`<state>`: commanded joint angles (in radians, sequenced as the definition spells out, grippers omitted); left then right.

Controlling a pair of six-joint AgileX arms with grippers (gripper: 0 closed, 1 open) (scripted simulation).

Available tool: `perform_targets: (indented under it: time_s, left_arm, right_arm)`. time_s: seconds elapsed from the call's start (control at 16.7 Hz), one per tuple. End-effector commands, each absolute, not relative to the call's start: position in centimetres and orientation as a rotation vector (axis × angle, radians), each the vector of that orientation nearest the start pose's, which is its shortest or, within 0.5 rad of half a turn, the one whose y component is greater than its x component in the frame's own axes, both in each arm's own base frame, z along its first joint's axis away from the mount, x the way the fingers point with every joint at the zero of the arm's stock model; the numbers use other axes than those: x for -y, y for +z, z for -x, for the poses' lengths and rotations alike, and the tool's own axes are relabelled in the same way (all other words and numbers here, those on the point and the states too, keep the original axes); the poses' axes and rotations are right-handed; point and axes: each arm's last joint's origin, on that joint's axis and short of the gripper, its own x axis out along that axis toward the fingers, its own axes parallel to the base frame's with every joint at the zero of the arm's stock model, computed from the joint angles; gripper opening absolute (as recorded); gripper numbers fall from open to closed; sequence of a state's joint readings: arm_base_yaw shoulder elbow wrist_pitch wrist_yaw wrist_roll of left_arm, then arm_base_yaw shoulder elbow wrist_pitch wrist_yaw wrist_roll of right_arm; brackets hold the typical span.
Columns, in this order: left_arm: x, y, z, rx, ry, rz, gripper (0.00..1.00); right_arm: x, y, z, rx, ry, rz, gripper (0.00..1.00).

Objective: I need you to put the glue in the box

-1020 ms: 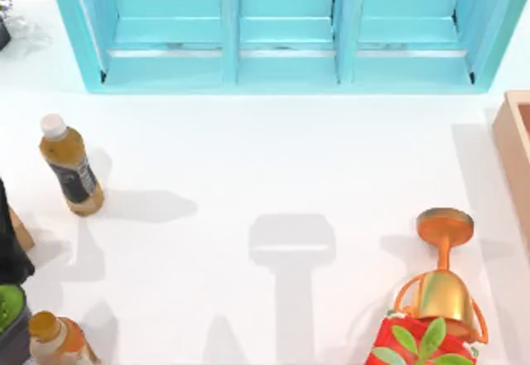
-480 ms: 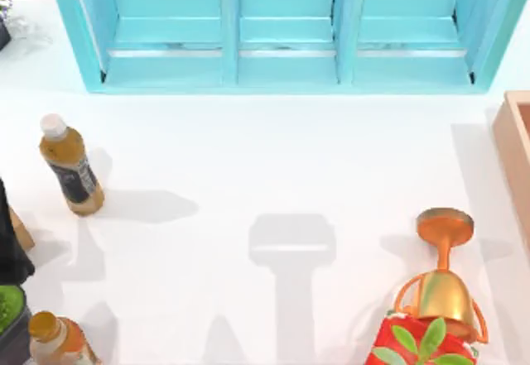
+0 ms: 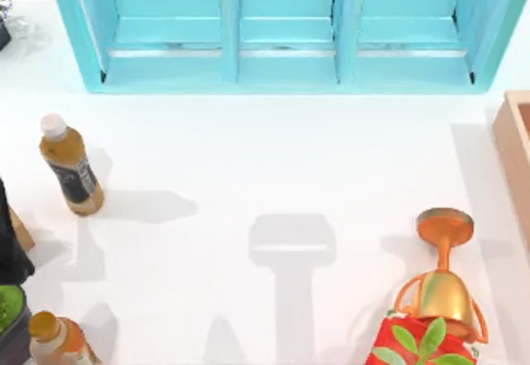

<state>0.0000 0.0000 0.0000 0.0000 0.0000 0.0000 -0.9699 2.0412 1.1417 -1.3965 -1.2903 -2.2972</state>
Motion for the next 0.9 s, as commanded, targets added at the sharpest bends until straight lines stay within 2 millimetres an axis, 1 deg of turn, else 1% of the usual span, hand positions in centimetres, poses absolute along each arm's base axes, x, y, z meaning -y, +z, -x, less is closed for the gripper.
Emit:
perform_targets:
  time_s: [0.36, 0.6, 0.9]
  left_arm:
    - [0.1, 16.0, -10.6, 0.000, 0.000, 0.000, 1.00]
    - [0.1, 16.0, -10.6, 0.000, 0.000, 0.000, 1.00]
    - [0.1, 16.0, -10.6, 0.000, 0.000, 0.000, 1.00]
  right_arm:
    - [22.1, 12.3, -20.0, -0.212, 0.785, 0.102, 0.00]
    - [21.3, 11.3, -21.0, -0.207, 0.768, 0.125, 0.00]
    - [19.8, 10.0, -22.5, -0.205, 0.768, 0.112, 0.00]
